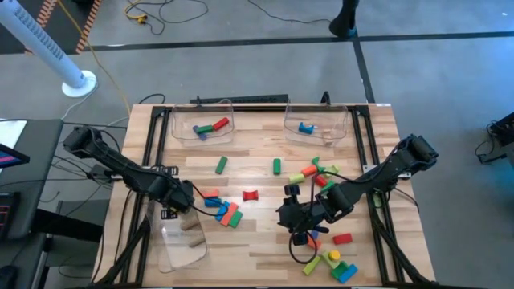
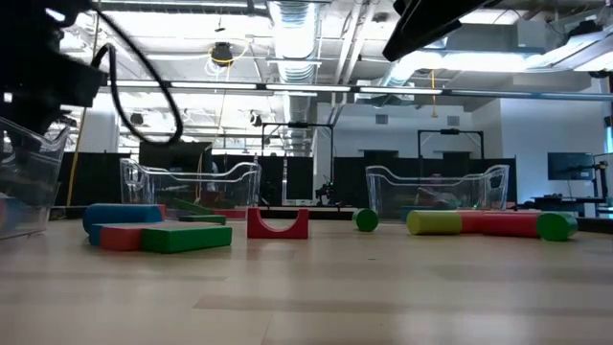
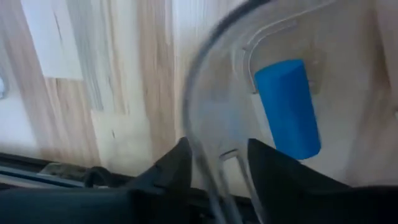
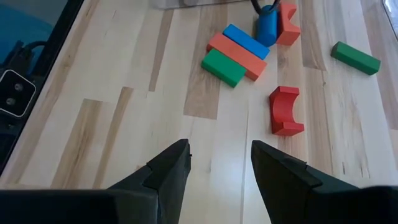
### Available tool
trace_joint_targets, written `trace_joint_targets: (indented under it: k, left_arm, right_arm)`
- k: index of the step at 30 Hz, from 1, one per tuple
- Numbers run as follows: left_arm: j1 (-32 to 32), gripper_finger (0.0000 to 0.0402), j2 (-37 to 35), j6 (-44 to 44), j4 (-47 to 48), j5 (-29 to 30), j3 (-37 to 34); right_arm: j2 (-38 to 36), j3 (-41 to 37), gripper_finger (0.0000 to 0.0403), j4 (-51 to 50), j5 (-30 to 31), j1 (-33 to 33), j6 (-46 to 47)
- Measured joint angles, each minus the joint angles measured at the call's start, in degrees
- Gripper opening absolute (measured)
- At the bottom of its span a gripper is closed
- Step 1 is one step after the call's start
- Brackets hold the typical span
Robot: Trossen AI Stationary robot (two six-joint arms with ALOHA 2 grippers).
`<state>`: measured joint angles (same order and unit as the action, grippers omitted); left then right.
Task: Sort blocks by size
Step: Adjust the bottom left transparent bin
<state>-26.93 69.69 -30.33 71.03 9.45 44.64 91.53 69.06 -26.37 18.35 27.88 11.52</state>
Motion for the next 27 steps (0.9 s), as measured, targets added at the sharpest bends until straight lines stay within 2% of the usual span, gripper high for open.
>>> trace_joint_targets:
  k: [6,11,20,27]
  left_arm:
    - [0.05,0.0054,-0.07,4.74,-0.77,1.98,-0.91]
    - [0.05,0.0022,-0.06,12.43,-3.83,3.94,-0.89]
    - [1.95,0.0039,0.0,13.79,-4.37,4.88,-0.94]
    - [2.57,0.0102,0.11,13.55,-3.47,5.67,-1.05]
  right_arm:
    - [0.0,0.02,0.0207,0.88,0.0,-0.66,-0.46]
    - [0.0,0.04,0.0207,1.93,0.0,-0.64,-0.95]
    - [0.0,0.04,0.0207,2.01,-0.01,-0.62,-1.01]
    - [0.0,0.04,0.0207,2.01,-0.01,-0.59,-1.01]
